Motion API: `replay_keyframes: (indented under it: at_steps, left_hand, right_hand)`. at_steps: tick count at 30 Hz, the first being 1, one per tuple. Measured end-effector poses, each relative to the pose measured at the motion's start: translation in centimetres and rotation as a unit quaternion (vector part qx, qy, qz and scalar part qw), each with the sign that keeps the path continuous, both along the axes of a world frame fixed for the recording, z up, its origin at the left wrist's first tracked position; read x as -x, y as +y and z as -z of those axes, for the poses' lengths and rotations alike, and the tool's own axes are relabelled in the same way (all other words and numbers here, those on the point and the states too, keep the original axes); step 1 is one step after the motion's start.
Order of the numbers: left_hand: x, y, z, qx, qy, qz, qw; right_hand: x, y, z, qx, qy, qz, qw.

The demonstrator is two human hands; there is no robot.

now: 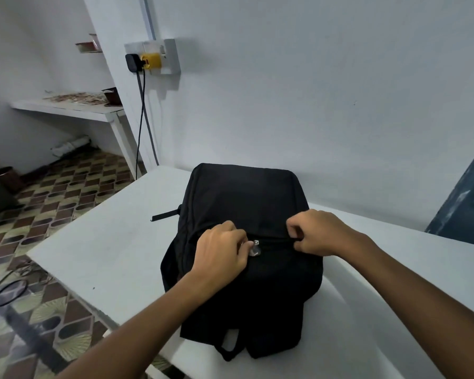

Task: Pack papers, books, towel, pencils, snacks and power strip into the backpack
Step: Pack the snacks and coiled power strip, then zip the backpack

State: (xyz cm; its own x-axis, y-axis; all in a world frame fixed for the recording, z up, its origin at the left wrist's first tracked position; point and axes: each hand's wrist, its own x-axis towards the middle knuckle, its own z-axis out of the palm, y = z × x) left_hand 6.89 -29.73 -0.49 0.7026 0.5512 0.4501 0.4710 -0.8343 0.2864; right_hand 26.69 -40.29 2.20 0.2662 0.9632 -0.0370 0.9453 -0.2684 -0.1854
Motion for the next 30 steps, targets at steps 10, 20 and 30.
replay_keyframes:
  at_steps: [10,20,30]
  left_hand:
    - [-0.5,0.8,1.3,0.055,-0.066,0.052,0.995]
    - [0.6,2.1,3.5,-0.172,-0.009,0.131,0.976]
    - [-0.5,1.2,3.3,-0.206,0.148,0.009,0.967]
  right_hand:
    - [6.4,2.7,2.1,-0.174,0.016,-0.064,0.983]
    - [5.7,2.4,0.8,-0.155,0.178,0.106,0.966]
    - [2.6,-0.2,-0.4,-0.065,0.276,0.188,0.94]
